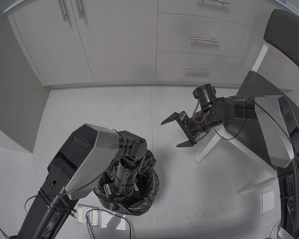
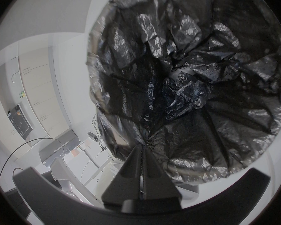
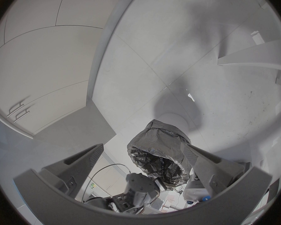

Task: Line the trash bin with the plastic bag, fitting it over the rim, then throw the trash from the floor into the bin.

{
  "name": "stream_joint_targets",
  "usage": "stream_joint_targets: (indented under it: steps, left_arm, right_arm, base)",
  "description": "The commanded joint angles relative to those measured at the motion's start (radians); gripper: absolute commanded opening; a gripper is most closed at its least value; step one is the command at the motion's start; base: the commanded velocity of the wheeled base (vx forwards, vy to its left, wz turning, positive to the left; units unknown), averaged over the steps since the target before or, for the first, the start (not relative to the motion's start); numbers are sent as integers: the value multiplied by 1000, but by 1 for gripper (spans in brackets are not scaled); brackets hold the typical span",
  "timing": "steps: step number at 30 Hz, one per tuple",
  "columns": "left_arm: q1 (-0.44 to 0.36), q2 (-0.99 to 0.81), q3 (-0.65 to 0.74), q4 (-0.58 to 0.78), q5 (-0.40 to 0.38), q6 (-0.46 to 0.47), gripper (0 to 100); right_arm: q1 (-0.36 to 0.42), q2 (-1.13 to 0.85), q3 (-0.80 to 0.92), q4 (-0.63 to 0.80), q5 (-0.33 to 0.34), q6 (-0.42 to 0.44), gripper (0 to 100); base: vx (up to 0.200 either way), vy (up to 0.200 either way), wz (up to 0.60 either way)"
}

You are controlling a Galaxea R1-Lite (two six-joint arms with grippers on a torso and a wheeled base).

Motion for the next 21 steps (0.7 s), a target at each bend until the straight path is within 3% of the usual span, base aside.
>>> stream_joint_targets:
  steps: [1, 6, 13, 21]
  left_arm:
    - [0, 62, 0, -4, 1, 5, 0]
    - [-9, 53, 0, 19, 1, 5, 0]
    - [-26, 16, 0, 173, 1, -6, 0]
    - [-13, 27, 0, 185, 0, -15, 0]
  right_arm:
    - [-1, 2, 0, -1, 1, 0, 100]
    - [-6, 5, 0, -2, 1, 0, 100]
    - [-6, 12, 0, -2, 3, 0, 100]
    - [-3, 28, 0, -27, 3, 2, 100]
  base:
    - [0, 0, 0]
    - [0, 0, 0]
    - [0, 0, 0]
    - [0, 0, 0]
